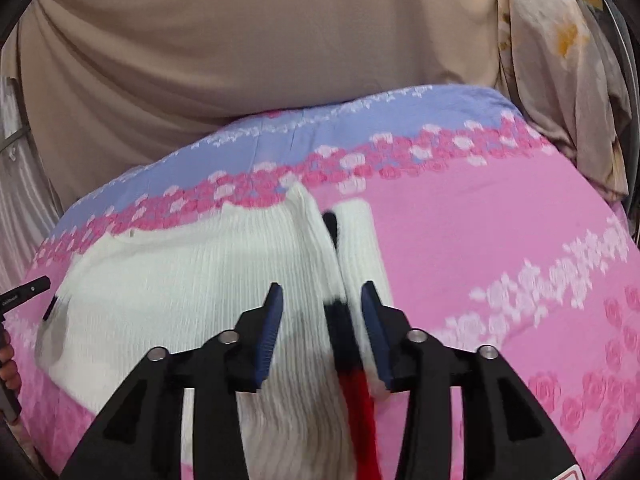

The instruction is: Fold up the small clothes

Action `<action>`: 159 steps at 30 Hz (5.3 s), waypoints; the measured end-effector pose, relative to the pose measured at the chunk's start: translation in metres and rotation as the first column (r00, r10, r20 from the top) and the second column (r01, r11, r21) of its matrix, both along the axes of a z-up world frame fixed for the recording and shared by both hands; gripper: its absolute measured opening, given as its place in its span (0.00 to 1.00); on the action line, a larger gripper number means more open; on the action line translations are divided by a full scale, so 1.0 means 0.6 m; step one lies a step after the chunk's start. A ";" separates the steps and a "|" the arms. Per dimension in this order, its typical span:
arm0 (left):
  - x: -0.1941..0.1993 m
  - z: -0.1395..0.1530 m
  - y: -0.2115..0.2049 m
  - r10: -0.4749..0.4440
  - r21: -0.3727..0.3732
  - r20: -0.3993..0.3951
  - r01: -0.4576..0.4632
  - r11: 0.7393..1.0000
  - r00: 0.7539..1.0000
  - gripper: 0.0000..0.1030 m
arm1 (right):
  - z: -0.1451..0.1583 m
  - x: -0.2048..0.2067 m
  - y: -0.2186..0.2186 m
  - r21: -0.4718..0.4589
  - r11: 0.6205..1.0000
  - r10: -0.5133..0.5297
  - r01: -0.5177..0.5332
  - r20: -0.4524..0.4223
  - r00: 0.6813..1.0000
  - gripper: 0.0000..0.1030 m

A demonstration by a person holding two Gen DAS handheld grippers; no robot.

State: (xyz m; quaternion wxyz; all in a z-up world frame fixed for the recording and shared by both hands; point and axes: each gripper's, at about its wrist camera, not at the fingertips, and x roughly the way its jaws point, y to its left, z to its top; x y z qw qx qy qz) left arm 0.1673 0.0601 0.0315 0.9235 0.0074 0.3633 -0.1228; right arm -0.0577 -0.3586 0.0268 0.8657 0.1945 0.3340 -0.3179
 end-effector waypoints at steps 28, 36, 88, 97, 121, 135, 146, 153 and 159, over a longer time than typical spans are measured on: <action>0.083 -0.010 -0.090 -0.061 -0.009 0.013 0.061 0.998 0.998 0.18 | -0.004 0.142 0.078 0.034 0.982 0.188 -0.188 0.006 0.982 0.10; 0.014 -0.069 -0.125 -0.124 0.016 -0.066 0.125 0.992 0.990 0.20 | -0.060 0.146 0.181 0.023 0.955 0.295 -0.294 -0.086 0.952 0.07; 0.221 -0.031 -0.012 0.038 -0.090 -0.073 -0.045 0.995 0.997 0.24 | -0.058 0.213 -0.165 0.101 0.995 -0.020 0.025 -0.055 0.998 0.26; 0.140 -0.021 0.053 0.138 -0.106 -0.034 -0.141 0.984 0.990 0.85 | 0.018 0.200 -0.061 0.040 0.997 0.062 -0.064 0.049 0.997 0.38; 0.038 0.073 -0.102 -0.046 -0.261 0.071 0.063 0.963 0.996 0.22 | -0.096 0.283 0.103 0.132 0.917 0.372 -0.377 0.062 0.926 0.38; -0.008 -0.047 -0.492 -0.359 0.043 -0.014 0.360 0.932 0.933 0.23 | -0.084 -0.008 -0.036 0.325 0.942 0.017 -0.085 0.208 0.978 0.41; -0.076 0.037 -0.330 -0.312 -0.071 0.093 0.319 0.945 0.945 0.61 | -0.023 -0.011 -0.040 0.268 0.949 0.076 -0.167 0.320 0.944 0.58; -0.080 -0.032 -0.274 -0.225 -0.066 -0.029 0.223 0.973 0.974 0.64 | 0.005 0.105 -0.046 0.307 0.907 0.195 -0.290 0.306 0.932 0.71; -0.100 -0.073 -0.275 -0.233 -0.005 -0.058 0.233 0.972 0.971 0.73 | -0.038 0.201 -0.025 0.337 0.888 0.269 -0.313 0.171 0.948 0.72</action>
